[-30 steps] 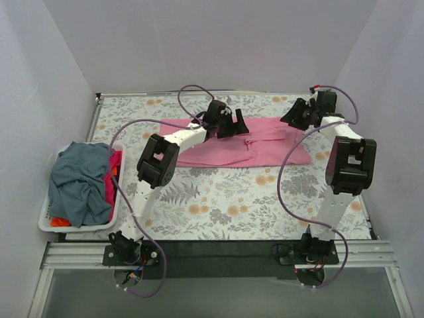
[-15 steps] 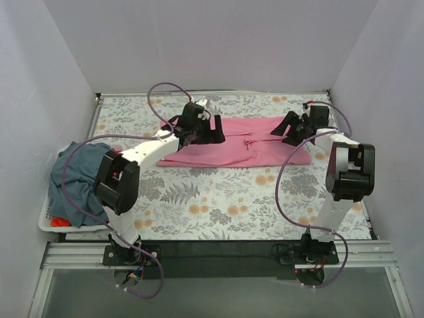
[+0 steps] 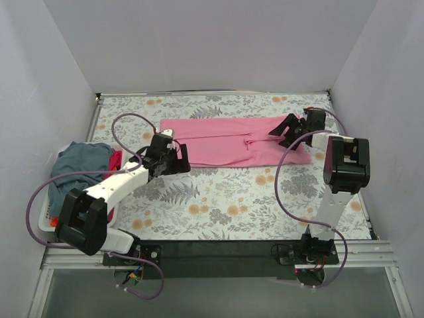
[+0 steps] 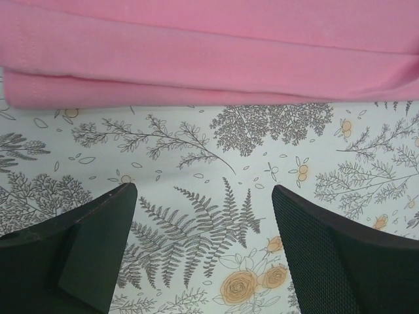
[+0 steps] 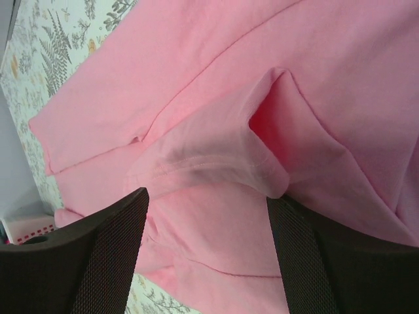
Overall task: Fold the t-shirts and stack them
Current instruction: Fold the tshirt
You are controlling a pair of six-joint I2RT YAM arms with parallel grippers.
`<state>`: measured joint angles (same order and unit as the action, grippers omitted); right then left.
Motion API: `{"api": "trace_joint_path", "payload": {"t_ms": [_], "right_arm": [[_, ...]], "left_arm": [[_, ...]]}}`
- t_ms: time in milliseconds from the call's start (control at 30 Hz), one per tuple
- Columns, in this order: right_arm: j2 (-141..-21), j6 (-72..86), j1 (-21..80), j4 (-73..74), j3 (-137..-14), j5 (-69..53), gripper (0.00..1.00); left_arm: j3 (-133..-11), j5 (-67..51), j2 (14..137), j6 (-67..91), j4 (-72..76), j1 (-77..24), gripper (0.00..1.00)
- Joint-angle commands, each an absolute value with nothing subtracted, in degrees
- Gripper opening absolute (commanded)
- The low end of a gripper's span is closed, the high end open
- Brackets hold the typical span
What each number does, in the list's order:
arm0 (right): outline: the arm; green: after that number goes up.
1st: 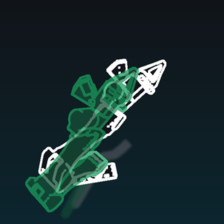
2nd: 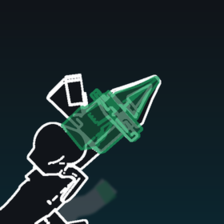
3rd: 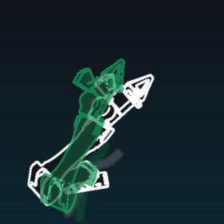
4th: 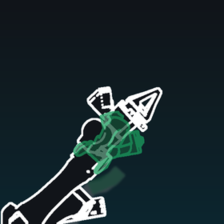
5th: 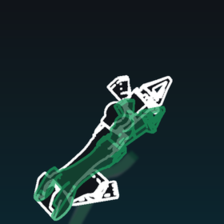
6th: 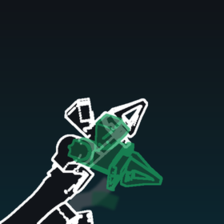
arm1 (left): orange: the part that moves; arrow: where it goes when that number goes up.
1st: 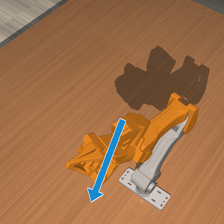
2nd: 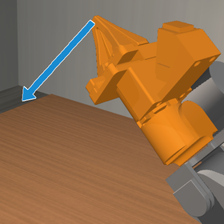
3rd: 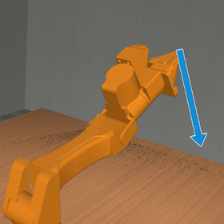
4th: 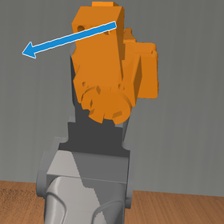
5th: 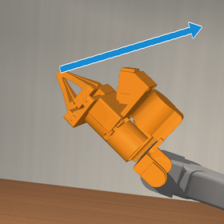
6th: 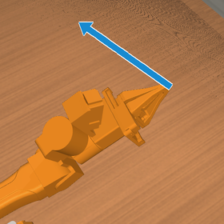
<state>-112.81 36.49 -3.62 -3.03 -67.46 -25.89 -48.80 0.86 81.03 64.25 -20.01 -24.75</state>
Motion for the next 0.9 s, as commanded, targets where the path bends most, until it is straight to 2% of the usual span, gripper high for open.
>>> {"api": "trace_joint_path", "payload": {"t_ms": [0, 167, 367, 733, 867], "right_arm": [[-114.34, 38.23, -3.08, -5.89, -69.87, -26.19, 0.67], [-116.36, 39.29, -2.38, -6.59, -73.9, -26.98, 0.68], [-120.23, 40.95, -1.58, -7.12, -80.32, -29.17, 0.67], [-128.84, 42.37, 1.76, -9.41, -97.46, -34.8, 0.68], [-125.52, 40.0, 2.63, -9.4, -94.07, -35.68, 0.68]], "left_arm": [[-45.72, 5.0, 75.42, 64.34, -17.15, -24.52, 0.78], [-44.12, 8.52, 74.09, 64.34, -15.47, -24.43, 0.77], [-44.74, 7.56, 75.5, 64.6, -15.29, -24.43, 0.77], [-44.47, 6.94, 76.2, 64.86, -15.38, -24.43, 0.77], [-44.73, 7.21, 76.38, 65.04, -15.56, -24.26, 0.77]]}}
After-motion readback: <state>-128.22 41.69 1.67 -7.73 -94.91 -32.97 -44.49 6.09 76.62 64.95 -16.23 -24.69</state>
